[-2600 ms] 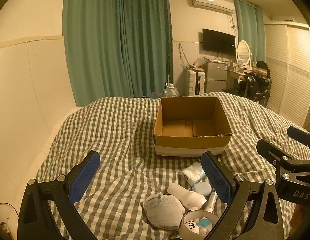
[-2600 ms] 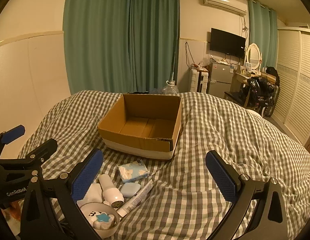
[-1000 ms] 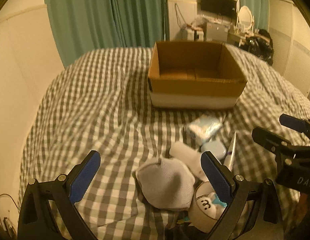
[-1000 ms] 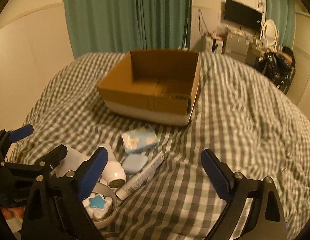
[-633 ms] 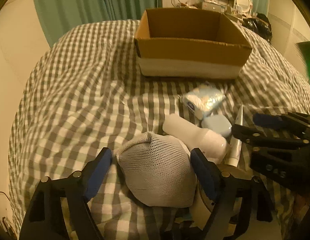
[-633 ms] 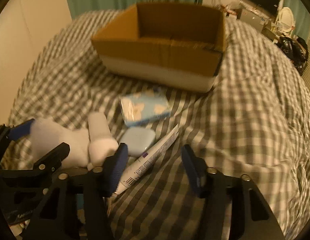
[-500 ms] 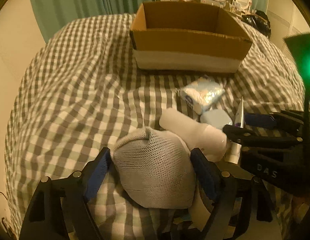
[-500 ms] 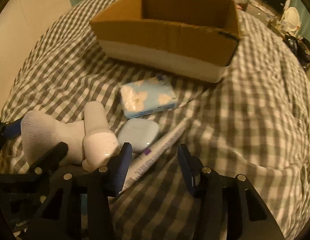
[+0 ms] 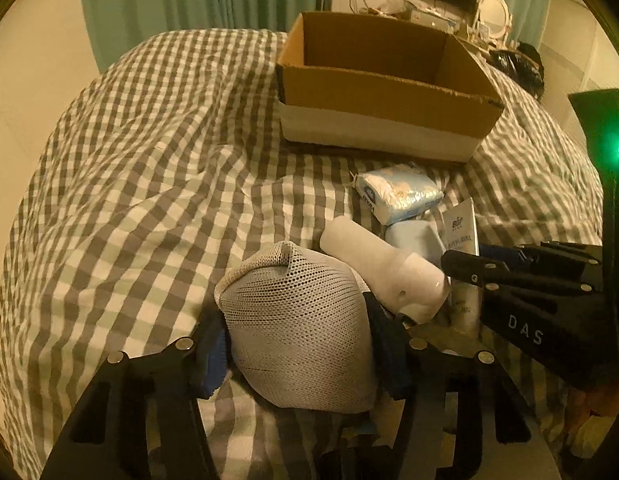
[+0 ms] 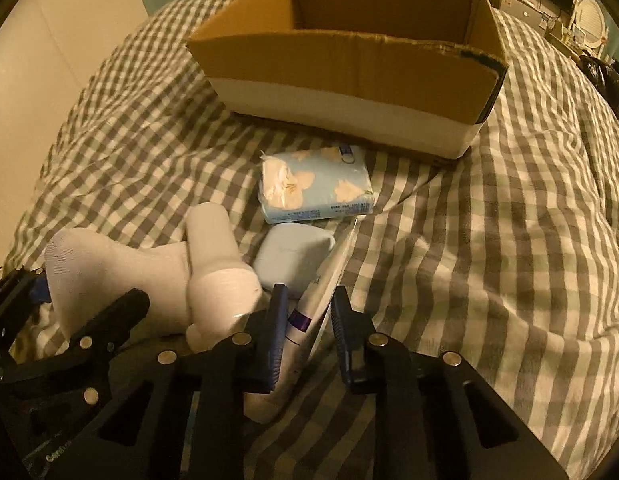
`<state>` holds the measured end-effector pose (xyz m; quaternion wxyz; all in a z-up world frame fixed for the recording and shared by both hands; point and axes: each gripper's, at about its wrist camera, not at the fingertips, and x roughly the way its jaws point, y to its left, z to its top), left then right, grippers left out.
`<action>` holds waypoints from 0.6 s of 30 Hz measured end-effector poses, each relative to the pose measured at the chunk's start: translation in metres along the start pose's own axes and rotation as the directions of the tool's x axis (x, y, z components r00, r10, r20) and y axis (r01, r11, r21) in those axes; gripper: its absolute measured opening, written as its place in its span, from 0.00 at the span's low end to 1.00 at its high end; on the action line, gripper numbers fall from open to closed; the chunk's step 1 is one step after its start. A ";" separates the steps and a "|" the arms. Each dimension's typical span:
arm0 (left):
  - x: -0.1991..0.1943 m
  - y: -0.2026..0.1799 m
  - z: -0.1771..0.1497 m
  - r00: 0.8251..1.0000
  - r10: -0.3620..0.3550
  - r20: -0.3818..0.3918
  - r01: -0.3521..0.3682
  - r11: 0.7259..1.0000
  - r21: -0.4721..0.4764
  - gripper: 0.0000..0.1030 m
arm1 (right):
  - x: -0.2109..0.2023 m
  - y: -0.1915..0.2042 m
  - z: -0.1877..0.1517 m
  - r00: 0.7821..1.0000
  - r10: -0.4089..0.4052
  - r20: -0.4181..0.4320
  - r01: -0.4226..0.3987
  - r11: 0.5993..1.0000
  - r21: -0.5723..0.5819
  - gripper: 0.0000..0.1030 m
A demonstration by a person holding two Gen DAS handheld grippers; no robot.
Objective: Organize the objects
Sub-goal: 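Grasp the grey knit beanie with the left tool while the right tool grasps the toothpaste tube, then carry the beanie and toothpaste tube over the cardboard box and release both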
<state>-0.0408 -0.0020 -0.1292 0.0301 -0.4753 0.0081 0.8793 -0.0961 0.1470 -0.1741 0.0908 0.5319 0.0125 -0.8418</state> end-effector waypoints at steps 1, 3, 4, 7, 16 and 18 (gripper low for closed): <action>-0.004 0.001 0.000 1.000 0.006 0.012 -0.006 1.000 -0.005 0.57 | -0.002 0.002 0.000 1.000 -0.002 0.005 0.002 1.000 -0.003 0.20; -0.011 0.003 0.001 0.999 0.030 0.032 -0.029 0.999 -0.025 0.57 | -0.010 0.004 -0.001 1.000 0.012 0.021 -0.012 1.000 -0.005 0.19; -0.015 0.005 0.002 0.998 0.039 0.042 -0.038 0.999 -0.030 0.57 | -0.015 0.001 0.003 1.000 0.016 0.027 -0.016 1.000 -0.003 0.18; -0.028 0.007 0.006 0.994 0.063 0.088 -0.060 0.998 -0.038 0.56 | -0.024 0.001 0.005 0.998 0.018 0.055 -0.018 1.000 -0.007 0.17; -0.063 0.006 0.031 0.981 0.054 0.184 -0.053 0.999 -0.010 0.55 | -0.065 0.010 0.019 0.988 0.029 0.154 -0.025 0.999 -0.031 0.15; -0.068 0.007 0.041 0.979 0.052 0.197 -0.051 0.999 -0.006 0.55 | -0.079 0.011 0.024 0.983 0.034 0.181 -0.027 0.999 -0.042 0.15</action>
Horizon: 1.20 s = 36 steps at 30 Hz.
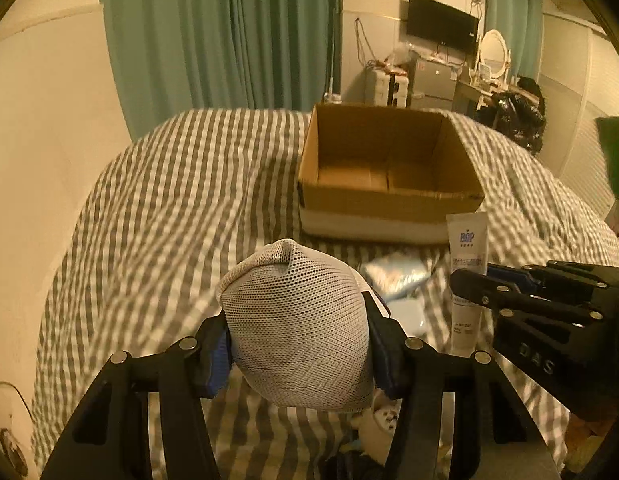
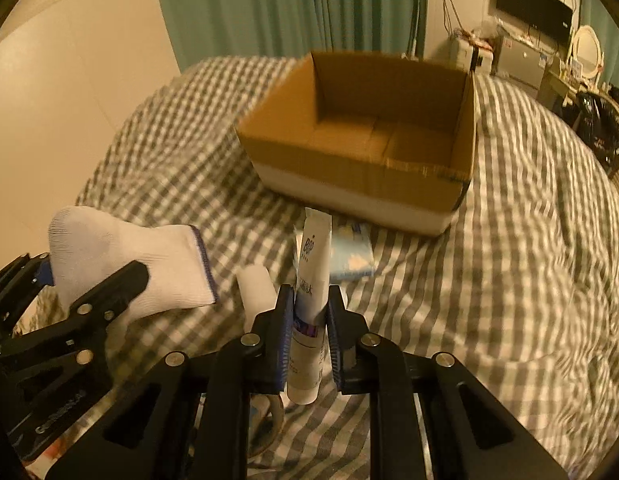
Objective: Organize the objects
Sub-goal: 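Carry the beanie and toothpaste tube over the cardboard box and release both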
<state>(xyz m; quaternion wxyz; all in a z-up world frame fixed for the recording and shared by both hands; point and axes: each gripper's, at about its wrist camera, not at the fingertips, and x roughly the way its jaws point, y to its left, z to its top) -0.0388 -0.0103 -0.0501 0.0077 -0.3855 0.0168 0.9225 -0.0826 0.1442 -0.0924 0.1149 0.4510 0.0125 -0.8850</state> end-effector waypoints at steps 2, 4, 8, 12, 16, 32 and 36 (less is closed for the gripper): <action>-0.001 0.001 0.010 1.000 -0.004 0.011 0.004 1.000 0.005 0.55 | -0.014 0.002 0.009 1.000 0.002 0.030 -0.002 1.000 -0.015 0.15; -0.003 0.002 0.024 1.000 -0.005 0.025 0.004 1.000 0.007 0.55 | -0.026 0.005 0.020 0.998 -0.002 0.061 0.003 1.000 -0.030 0.15; -0.008 0.005 0.052 0.998 -0.005 0.067 0.003 1.000 0.022 0.55 | -0.053 0.010 0.046 0.991 -0.023 0.131 0.031 0.998 -0.059 0.15; -0.011 0.008 0.082 0.994 0.015 0.107 -0.020 0.999 0.049 0.55 | -0.077 0.001 0.079 0.981 -0.037 0.190 0.049 0.997 -0.055 0.15; -0.010 0.009 0.114 0.990 -0.004 0.138 -0.006 0.998 0.065 0.55 | -0.087 -0.014 0.109 0.973 -0.063 0.221 0.074 0.996 -0.040 0.15; 0.089 -0.032 0.178 0.994 -0.021 0.111 -0.002 0.979 0.203 0.55 | -0.020 -0.076 0.182 0.978 -0.096 0.187 0.095 0.995 0.013 0.15; 0.130 -0.040 0.176 0.998 -0.023 0.062 0.009 0.976 0.217 0.55 | 0.024 -0.089 0.183 0.988 -0.081 0.128 0.080 0.997 0.014 0.15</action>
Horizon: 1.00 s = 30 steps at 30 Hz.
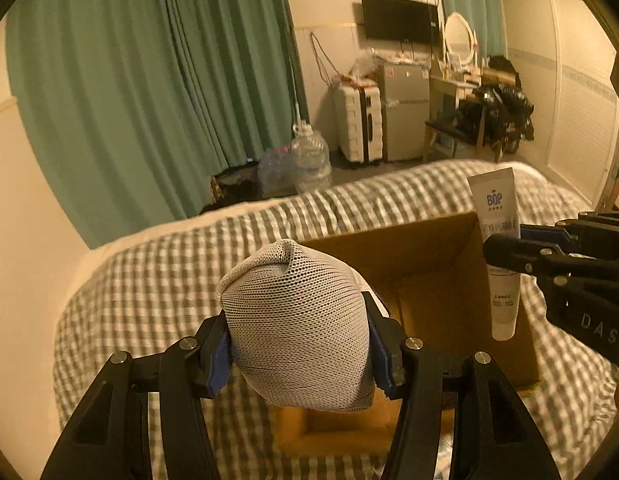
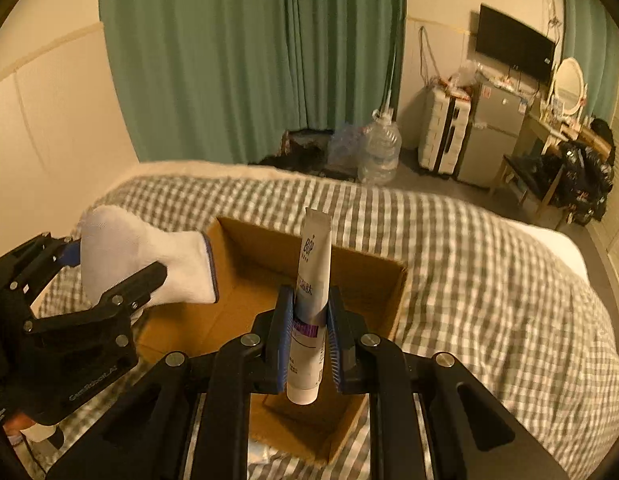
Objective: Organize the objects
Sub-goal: 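Carry the beanie and toothpaste tube over the cardboard box and release both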
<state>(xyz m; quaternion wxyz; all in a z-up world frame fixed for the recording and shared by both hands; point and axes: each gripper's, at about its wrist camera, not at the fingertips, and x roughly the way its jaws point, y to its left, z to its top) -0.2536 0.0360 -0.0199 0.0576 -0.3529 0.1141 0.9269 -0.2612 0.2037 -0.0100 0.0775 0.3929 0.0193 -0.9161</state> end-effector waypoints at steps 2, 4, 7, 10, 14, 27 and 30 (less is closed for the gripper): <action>0.017 -0.004 -0.003 1.000 0.001 -0.016 -0.001 1.000 0.013 0.55 | 0.018 -0.004 -0.005 1.000 0.008 -0.019 -0.008 1.000 0.007 0.15; 0.032 -0.006 -0.009 0.999 0.015 -0.032 -0.014 1.000 0.025 0.55 | 0.037 -0.008 -0.009 0.999 0.016 -0.045 -0.015 1.000 0.017 0.15; 0.047 -0.009 -0.017 0.998 0.008 -0.060 -0.006 0.999 0.031 0.55 | 0.058 -0.011 -0.017 0.997 0.019 -0.076 -0.018 1.000 0.017 0.15; 0.055 -0.014 -0.021 0.998 0.009 -0.065 -0.007 0.999 0.040 0.55 | 0.069 -0.013 -0.023 0.997 0.023 -0.078 -0.022 1.000 0.011 0.15; 0.052 -0.022 -0.026 0.998 0.033 -0.057 -0.029 0.997 0.067 0.56 | 0.074 -0.014 -0.030 0.995 0.037 -0.088 -0.036 0.999 0.017 0.16; -0.008 -0.025 -0.018 1.000 0.009 0.025 -0.011 0.998 0.061 0.88 | 0.007 -0.028 -0.019 1.000 0.012 -0.001 -0.012 0.998 0.060 0.63; -0.036 -0.019 -0.012 0.999 -0.001 0.043 -0.001 1.000 0.027 0.96 | -0.025 -0.030 -0.017 1.000 -0.007 0.026 0.005 0.998 0.059 0.73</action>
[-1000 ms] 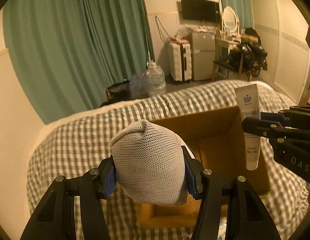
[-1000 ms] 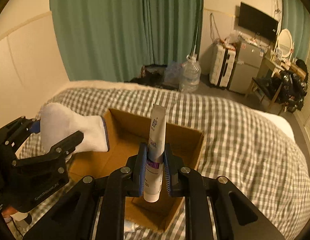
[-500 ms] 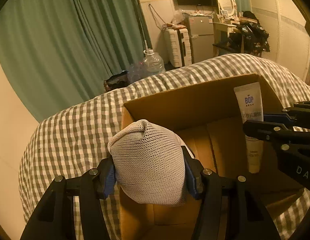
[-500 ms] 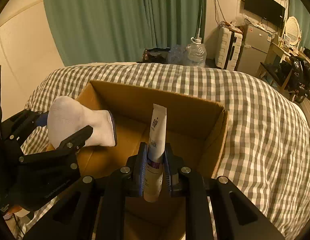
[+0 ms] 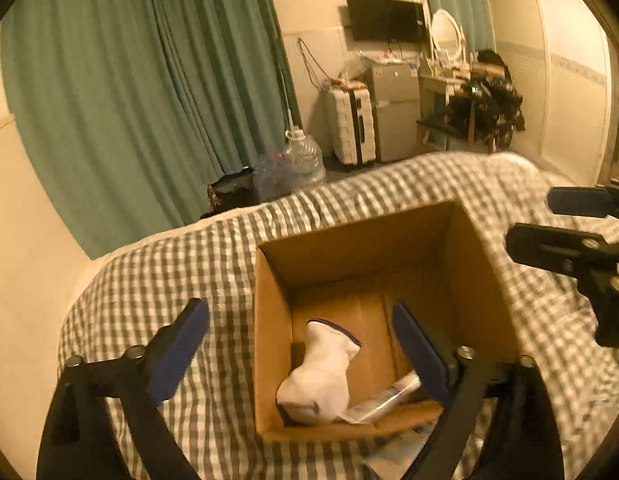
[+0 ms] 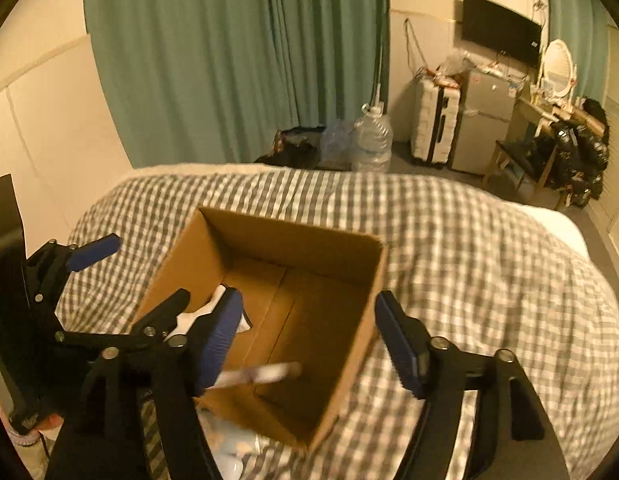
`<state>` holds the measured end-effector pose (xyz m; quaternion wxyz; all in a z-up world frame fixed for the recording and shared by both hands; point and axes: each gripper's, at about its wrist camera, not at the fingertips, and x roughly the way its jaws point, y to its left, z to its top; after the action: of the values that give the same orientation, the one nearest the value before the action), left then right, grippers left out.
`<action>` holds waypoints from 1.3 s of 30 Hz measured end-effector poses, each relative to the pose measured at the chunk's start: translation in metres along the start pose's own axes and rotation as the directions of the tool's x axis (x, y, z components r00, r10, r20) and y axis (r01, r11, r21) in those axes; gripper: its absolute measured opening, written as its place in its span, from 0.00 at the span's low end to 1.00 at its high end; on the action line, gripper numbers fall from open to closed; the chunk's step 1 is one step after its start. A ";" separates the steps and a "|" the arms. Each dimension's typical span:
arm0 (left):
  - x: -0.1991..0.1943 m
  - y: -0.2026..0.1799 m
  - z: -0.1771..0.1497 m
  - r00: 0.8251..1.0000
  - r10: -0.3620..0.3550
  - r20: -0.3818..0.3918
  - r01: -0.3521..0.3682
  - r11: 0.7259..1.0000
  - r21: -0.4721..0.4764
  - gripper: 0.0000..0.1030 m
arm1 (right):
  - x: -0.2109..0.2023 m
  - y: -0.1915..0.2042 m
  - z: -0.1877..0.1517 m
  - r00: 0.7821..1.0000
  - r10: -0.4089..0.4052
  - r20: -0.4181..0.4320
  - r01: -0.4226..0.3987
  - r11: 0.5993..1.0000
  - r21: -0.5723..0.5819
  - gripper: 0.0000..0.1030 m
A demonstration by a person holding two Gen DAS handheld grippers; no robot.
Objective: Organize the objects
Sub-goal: 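Carry the beanie and toothpaste tube over the cardboard box and release both, then withdraw both tools from the box back toward the remaining items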
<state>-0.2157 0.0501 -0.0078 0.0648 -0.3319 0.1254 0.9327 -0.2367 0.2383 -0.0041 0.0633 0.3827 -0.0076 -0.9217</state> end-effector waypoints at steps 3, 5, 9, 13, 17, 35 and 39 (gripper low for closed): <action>-0.028 0.007 0.007 1.000 -0.004 0.005 0.004 1.000 -0.027 0.97 | -0.041 0.002 0.002 0.999 -0.024 0.042 0.025 1.000 -0.016 0.80; -0.048 0.010 0.010 1.000 0.003 0.021 -0.002 0.999 -0.047 0.97 | -0.062 0.004 0.004 0.998 -0.023 0.059 0.025 1.000 -0.017 0.81; -0.093 0.020 0.009 0.998 0.025 0.054 -0.022 0.998 -0.053 0.98 | -0.109 0.015 0.001 0.996 0.033 0.085 -0.031 0.999 -0.021 0.82; -0.121 0.027 -0.002 0.995 0.091 0.042 -0.090 0.995 -0.042 0.98 | -0.144 0.028 -0.005 0.993 0.062 0.102 -0.056 0.997 -0.061 0.82; -0.139 0.041 -0.030 0.993 0.117 0.002 -0.117 0.990 -0.074 0.98 | -0.165 0.047 -0.019 0.993 0.065 0.103 -0.052 0.990 -0.130 0.82; -0.150 0.013 -0.220 0.975 0.059 -0.215 -0.084 0.991 -0.108 0.98 | -0.120 0.089 -0.163 0.986 0.098 -0.132 -0.127 0.965 -0.228 0.82; -0.154 0.006 -0.232 0.973 -0.013 -0.231 -0.024 0.988 -0.156 0.98 | -0.110 0.092 -0.177 0.981 0.107 -0.162 -0.141 0.967 -0.212 0.82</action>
<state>0.0421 -0.0258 -0.0827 0.0207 -0.4419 0.0591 0.8949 -0.0245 0.1671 -0.0456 0.1638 0.4398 0.0766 -0.8797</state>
